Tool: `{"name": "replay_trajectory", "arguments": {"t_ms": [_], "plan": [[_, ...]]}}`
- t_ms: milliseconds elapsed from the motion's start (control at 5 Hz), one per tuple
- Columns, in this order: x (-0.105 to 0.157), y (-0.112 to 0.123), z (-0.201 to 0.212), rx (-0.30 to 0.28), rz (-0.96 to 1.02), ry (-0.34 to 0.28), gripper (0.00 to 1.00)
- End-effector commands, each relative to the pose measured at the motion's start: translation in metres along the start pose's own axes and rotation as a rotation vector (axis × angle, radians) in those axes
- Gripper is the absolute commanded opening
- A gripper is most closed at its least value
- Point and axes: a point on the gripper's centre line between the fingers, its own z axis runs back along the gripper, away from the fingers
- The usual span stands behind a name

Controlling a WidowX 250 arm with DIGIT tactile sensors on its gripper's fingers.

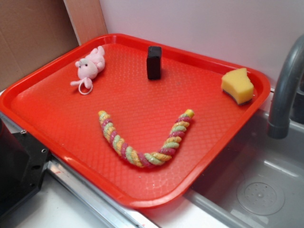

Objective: Grab the black box.

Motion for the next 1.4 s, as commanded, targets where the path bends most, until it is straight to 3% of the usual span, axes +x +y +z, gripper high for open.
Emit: {"name": "replay_trajectory", "arguments": {"t_ms": [0,200,400,1000,1200], "plan": [[0.0,0.0,0.0,0.0,0.0,0.0,1.0],[0.032,-0.008,-0.023,-0.016,0.126,-0.062,1.0],[0.077,-0.014,-0.041,-0.144,0.391,-0.119,1.0],[0.077,-0.014,-0.041,-0.144,0.391,-0.119,1.0],[0.088,-0.001,-0.088,-0.099,0.545,-0.064,1.0]]}}
